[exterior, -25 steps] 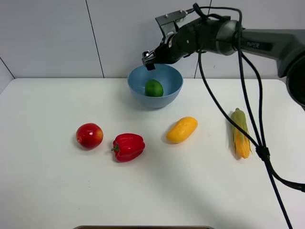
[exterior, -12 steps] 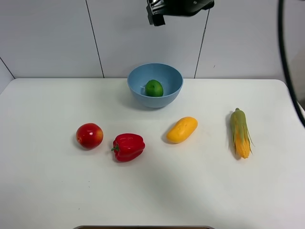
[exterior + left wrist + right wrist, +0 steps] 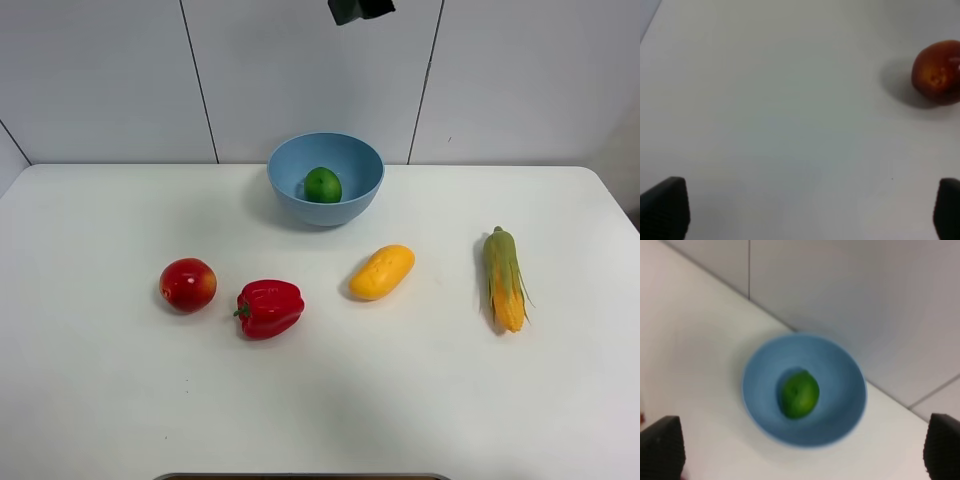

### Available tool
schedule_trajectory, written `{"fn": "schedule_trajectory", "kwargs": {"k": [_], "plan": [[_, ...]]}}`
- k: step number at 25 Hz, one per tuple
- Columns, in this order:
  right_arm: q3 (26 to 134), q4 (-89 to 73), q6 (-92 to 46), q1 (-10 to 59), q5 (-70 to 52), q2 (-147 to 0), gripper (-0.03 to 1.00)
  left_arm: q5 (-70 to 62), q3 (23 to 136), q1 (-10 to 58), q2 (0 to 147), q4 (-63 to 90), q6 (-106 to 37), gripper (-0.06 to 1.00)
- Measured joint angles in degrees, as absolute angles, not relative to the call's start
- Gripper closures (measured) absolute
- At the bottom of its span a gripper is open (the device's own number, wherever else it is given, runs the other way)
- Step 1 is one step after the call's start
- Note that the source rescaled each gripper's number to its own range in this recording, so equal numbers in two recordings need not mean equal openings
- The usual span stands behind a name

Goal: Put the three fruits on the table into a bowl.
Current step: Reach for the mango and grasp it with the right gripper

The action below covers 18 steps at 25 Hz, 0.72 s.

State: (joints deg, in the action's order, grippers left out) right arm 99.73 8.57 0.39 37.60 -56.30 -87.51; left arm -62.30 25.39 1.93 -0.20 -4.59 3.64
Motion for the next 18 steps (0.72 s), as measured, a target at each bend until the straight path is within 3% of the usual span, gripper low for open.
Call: {"fn": "schedule_trajectory", "kwargs": {"k": [7,18], "plan": [[99.73,8.64,-9.89,37.60,-69.12,-85.97,0.00,-62.30,25.39,1.93,-0.20,-4.59,3.64,-0.06],[99.73,9.94,-46.93,37.60,-70.15,-89.01,0.00,-62.30,25.39,1.93,-0.20,-4.59,3.64,-0.06]]}}
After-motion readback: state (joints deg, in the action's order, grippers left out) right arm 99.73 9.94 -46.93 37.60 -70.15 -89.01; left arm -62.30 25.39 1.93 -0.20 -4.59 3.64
